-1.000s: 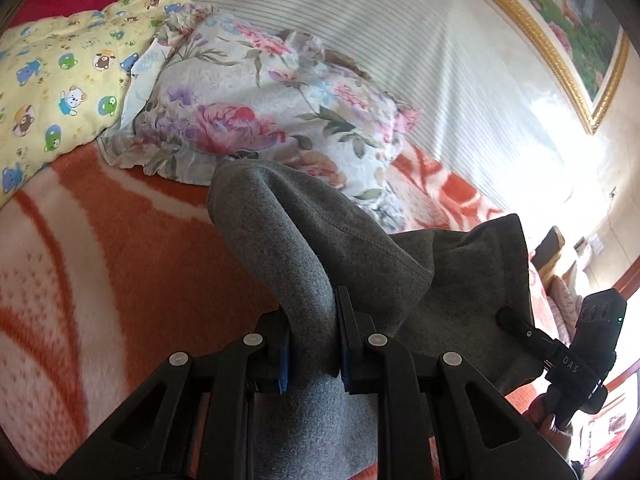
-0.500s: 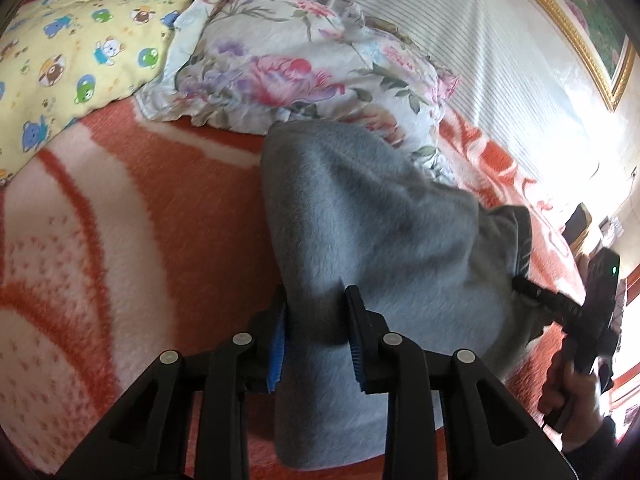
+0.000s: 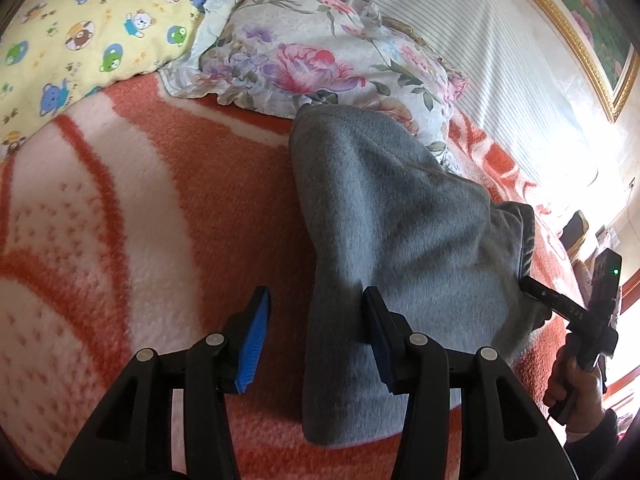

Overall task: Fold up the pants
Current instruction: 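Open both grippers and release the folded pants on the blanket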

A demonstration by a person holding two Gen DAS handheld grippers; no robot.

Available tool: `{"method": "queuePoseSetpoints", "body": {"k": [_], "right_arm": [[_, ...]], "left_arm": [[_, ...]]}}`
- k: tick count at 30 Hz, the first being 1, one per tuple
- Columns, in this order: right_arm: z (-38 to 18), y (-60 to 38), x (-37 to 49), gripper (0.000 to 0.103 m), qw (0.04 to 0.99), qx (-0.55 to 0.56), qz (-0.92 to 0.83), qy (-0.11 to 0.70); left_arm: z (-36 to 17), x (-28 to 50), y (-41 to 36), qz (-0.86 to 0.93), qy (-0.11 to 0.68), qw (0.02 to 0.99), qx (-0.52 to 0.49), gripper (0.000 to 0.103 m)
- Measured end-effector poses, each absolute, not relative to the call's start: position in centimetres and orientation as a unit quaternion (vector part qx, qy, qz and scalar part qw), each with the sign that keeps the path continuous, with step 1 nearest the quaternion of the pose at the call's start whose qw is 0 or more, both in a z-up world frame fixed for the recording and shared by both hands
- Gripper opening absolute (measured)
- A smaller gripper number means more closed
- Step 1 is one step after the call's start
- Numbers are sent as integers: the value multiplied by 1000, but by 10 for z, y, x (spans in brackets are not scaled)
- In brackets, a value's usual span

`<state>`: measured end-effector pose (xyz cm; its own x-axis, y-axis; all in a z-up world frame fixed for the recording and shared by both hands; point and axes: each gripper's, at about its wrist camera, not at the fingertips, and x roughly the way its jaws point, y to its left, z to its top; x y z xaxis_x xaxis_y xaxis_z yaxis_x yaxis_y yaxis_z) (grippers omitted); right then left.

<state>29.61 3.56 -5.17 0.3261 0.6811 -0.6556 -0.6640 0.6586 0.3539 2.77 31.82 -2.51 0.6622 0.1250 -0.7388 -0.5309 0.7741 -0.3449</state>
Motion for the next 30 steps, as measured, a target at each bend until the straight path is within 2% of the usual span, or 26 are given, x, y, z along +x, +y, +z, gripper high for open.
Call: {"method": "queuePoseSetpoints", "body": {"k": [6, 9, 14, 17, 21, 30], "right_arm": [[-41, 12, 271, 65, 829, 5, 414, 376], [-49, 13, 270, 65, 824, -26, 402, 398], [-37, 5, 264, 65, 827, -4, 402, 392], [-19, 3, 252, 66, 821, 0, 429, 375], [-5, 10, 234, 73, 807, -22, 466, 361], [15, 14, 203, 85, 789, -57, 515, 331]], "left_arm": [[-23, 15, 304, 193, 373, 867, -266, 51], [-28, 11, 297, 197, 385, 863, -262, 51], [-19, 5, 284, 200, 390, 865, -245, 52], [-10, 2, 275, 200, 391, 868, -232, 58], [3, 3, 258, 194, 388, 877, -206, 68], [28, 2, 230, 196, 375, 892, -156, 79]]}}
